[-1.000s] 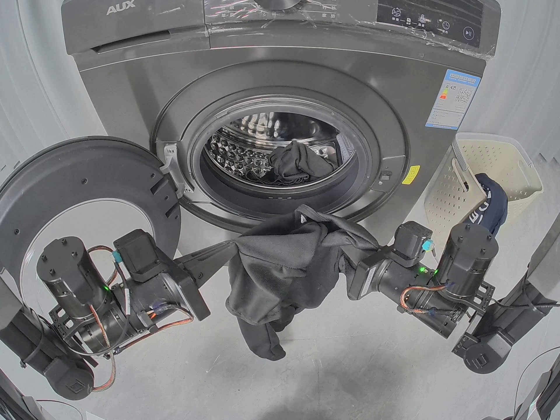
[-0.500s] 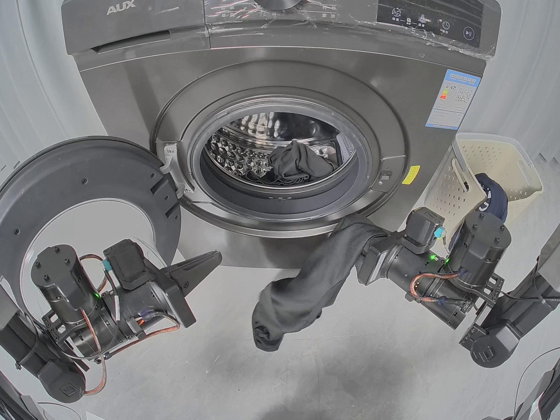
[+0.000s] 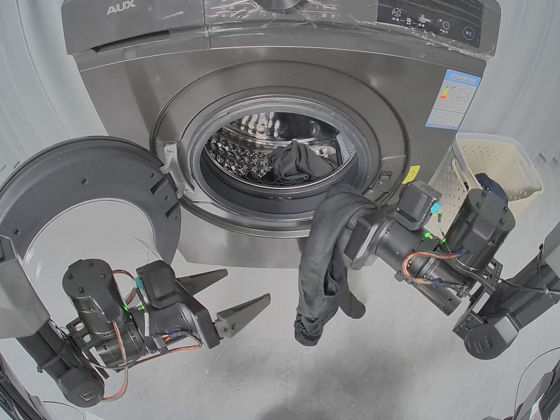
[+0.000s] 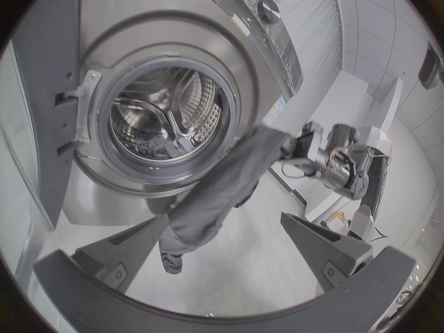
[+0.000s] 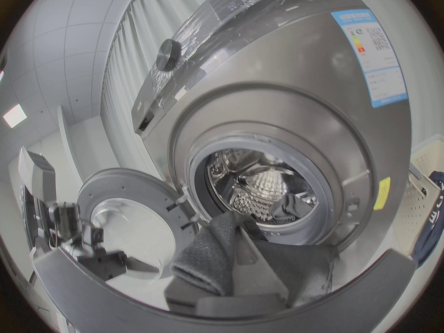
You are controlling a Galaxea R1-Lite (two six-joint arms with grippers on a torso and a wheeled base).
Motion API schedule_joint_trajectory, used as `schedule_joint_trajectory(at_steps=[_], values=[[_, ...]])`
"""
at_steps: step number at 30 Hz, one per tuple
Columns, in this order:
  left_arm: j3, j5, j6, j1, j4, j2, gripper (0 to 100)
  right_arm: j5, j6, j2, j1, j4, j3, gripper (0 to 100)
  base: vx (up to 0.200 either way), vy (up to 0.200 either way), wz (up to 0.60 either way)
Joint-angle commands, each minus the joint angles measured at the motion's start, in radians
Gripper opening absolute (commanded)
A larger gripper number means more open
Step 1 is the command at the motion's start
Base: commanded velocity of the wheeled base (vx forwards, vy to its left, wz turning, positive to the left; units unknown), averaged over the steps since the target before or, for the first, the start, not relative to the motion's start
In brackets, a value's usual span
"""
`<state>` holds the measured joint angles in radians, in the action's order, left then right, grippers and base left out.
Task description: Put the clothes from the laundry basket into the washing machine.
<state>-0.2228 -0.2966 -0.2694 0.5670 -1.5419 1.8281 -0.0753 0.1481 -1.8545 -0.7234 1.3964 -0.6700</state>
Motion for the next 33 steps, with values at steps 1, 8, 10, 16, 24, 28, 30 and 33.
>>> schedule_joint_trajectory(at_steps=[1,8,10,16,24,28,30,33], values=[[-0.006,0.004,0.004,0.039,-0.001,0.083,100,0.0,-0.001,-0.026,-0.002,-0.02,-0.082,0,0.0,0.0,0.0],[-0.032,0.011,0.07,0.047,-0.001,0.183,100,0.003,0.001,-0.035,-0.004,-0.059,-0.161,0,0.0,0.0,0.0],[-0.04,0.011,0.085,0.045,-0.001,0.215,100,0.005,0.001,-0.034,-0.004,-0.066,-0.177,0,0.0,0.0,0.0],[-0.093,0.008,0.088,0.039,-0.003,0.286,100,0.012,0.001,-0.034,-0.047,-0.066,-0.189,0,0.0,0.0,0.0],[-0.156,0.004,0.085,0.068,-0.003,0.336,100,0.011,0.002,-0.06,-0.064,-0.062,-0.211,0,0.0,0.0,0.0],[-0.216,-0.001,0.079,0.073,-0.003,0.347,100,0.011,0.004,-0.063,-0.059,-0.062,-0.209,0,0.0,0.0,0.0],[-0.248,-0.003,0.079,0.073,-0.003,0.367,100,0.009,0.004,-0.063,-0.059,-0.06,-0.207,0,0.0,0.0,0.0],[-0.294,-0.001,0.079,0.073,-0.003,0.399,100,0.008,0.005,-0.063,-0.06,-0.06,-0.204,0,0.0,0.0,0.0]])
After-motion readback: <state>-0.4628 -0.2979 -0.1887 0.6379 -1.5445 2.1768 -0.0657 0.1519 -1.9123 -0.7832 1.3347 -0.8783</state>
